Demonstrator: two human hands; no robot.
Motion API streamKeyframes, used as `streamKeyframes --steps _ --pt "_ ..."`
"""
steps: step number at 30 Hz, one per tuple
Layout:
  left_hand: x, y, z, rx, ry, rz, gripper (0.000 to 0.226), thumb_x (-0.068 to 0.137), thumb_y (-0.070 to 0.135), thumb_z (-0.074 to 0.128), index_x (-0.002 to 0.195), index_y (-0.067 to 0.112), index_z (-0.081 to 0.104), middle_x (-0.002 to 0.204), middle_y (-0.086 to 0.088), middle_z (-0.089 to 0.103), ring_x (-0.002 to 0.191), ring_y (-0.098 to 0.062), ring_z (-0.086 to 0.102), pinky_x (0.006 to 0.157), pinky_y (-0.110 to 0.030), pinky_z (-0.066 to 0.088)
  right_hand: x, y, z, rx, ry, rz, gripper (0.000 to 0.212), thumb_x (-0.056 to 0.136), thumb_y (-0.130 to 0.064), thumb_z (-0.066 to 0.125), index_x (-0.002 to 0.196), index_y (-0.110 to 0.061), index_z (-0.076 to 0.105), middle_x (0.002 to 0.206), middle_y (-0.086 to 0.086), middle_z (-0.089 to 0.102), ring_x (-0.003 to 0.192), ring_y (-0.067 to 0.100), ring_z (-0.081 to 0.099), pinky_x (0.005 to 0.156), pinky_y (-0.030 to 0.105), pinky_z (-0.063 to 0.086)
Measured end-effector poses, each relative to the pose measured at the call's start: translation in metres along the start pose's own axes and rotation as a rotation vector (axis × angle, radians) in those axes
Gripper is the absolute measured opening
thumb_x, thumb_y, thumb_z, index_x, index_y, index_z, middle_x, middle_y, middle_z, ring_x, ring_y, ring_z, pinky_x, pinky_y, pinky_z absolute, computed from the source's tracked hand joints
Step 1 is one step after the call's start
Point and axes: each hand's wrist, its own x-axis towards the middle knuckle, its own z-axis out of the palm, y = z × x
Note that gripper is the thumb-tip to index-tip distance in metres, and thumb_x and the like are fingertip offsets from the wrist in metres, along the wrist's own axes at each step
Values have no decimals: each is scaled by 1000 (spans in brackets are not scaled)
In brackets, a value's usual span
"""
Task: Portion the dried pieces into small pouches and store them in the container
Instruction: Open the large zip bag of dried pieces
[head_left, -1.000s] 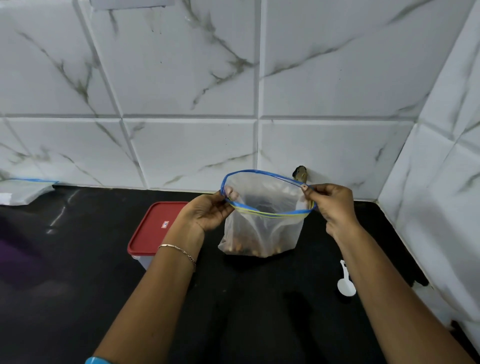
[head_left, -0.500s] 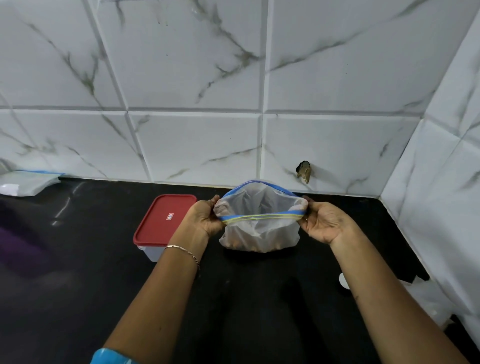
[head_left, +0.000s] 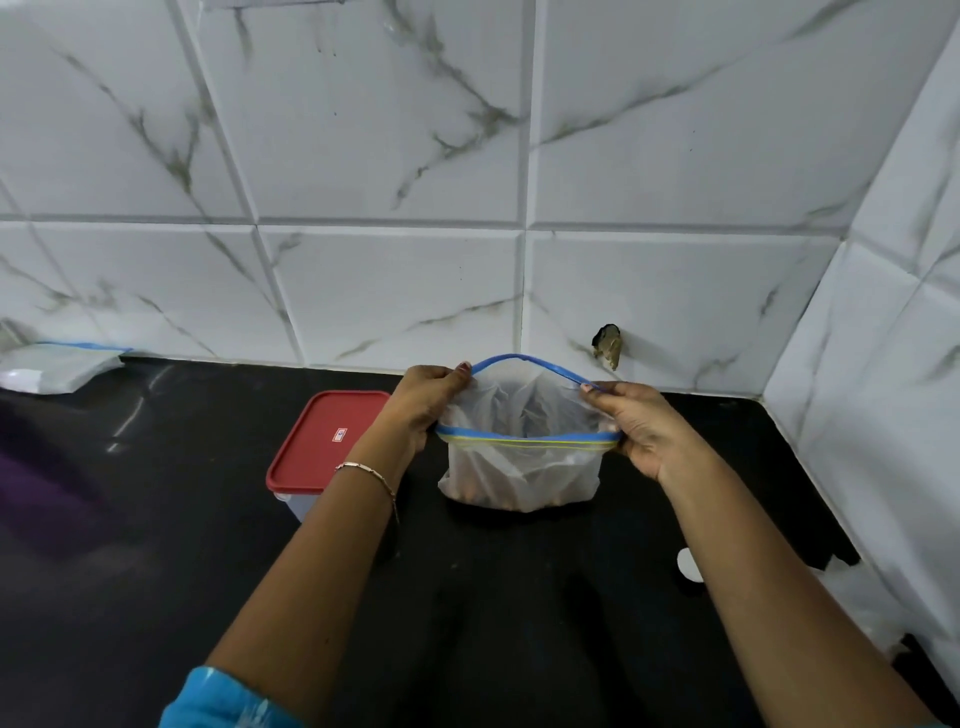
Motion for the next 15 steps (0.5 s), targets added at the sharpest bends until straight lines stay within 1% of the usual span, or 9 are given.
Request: streamKeyframes --steps 1,3,4,6,8,9,11,13,15 --pt "3 1 1 -16 2 -19 27 93 29 62 83 5 72 80 -9 67 77 -24 61 83 -36 51 1 -1 0 -43 3 -16 5 90 -16 66 86 -15 70 89 2 72 89 18 66 77 35 54" --pt "9 -1 0 -125 -18 -129 26 91 28 65 74 9 70 77 -6 67 72 -21 60 83 -35 50 4 -4 -1 -51 -15 -3 12 91 -17 65 81 -13 70 74 -1 72 73 12 67 66 26 54" --pt "13 -3 -3 -223 -59 -209 25 89 27 67 69 12 67 73 -3 65 68 -19 58 80 -35 49 6 -5 -1 10 -37 39 14 92 -16 63 81 -11 69 68 -2 71 64 9 66 59 22 54" --pt "19 -9 -7 -414 -159 -346 20 77 26 77 70 16 61 72 3 55 65 -14 48 71 -29 42 10 -6 -5 211 -90 170 16 93 -14 59 81 -8 66 59 -3 64 47 5 57 44 16 48" --pt "33 -28 -11 -523 -237 -414 29 63 23 86 79 19 63 83 5 50 71 -12 44 70 -27 37 14 -1 -10 414 -158 285 18 90 -15 60 74 -8 62 50 -5 50 36 2 40 32 11 32" --pt "37 -36 -12 -584 -247 -450 31 61 20 86 82 19 63 87 6 51 74 -11 45 72 -28 37 16 6 -13 504 -186 331 21 87 -15 60 67 -9 60 48 -6 43 34 1 35 32 9 25" --pt "40 -51 -11 -684 -264 -538 32 60 15 86 78 19 60 82 8 46 68 -7 38 66 -29 34 18 19 -13 629 -236 403 23 81 -16 59 58 -11 55 45 -8 36 33 1 30 40 6 17" --pt "27 -50 -7 -787 -285 -618 22 68 11 76 70 16 55 65 7 46 54 -6 25 57 -27 33 17 27 -11 678 -252 409 14 77 -14 64 65 -11 56 47 -6 37 36 4 34 45 8 23" --pt "19 -52 -4 -931 -295 -673 24 83 13 60 62 13 49 44 4 41 47 -1 14 40 -20 25 12 33 -7 707 -259 363 14 79 -13 69 72 -6 59 52 1 48 40 11 48 42 18 41"
